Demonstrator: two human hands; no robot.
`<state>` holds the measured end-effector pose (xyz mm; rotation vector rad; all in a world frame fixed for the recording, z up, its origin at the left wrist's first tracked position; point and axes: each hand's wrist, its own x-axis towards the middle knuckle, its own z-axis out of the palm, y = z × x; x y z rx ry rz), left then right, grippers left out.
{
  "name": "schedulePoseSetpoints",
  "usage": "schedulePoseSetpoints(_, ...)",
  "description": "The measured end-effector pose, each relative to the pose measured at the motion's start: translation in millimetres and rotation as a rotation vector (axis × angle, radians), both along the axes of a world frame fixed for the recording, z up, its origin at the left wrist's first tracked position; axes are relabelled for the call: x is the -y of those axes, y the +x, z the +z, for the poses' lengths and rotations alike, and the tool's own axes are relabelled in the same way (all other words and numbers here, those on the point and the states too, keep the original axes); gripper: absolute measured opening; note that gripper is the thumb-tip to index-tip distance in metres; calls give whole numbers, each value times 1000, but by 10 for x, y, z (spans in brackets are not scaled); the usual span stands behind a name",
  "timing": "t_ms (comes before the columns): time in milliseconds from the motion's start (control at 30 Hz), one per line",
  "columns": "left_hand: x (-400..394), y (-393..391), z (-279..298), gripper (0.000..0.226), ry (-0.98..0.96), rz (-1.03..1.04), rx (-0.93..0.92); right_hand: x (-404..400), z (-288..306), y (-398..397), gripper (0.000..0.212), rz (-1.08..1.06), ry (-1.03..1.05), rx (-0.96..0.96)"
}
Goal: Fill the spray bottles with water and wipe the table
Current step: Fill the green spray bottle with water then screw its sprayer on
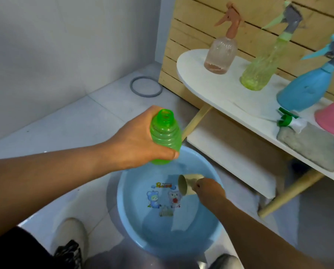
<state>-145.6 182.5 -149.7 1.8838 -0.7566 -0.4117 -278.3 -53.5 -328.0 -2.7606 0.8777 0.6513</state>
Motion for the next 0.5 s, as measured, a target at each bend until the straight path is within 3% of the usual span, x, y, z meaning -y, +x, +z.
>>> schedulePoseSetpoints(267, -19, 41, -84, 81, 59, 43, -4, -120, -436, -14, 27, 151, -75, -66)
schedulePoseSetpoints(367, -3, 61, -98, 80, 86, 56, 0, -177, -435, -6, 26, 39, 86, -7)
schedulePoseSetpoints(500, -2, 67, -101, 74, 94, 56, -1, -100, -219, 10, 33, -260, 404, 210)
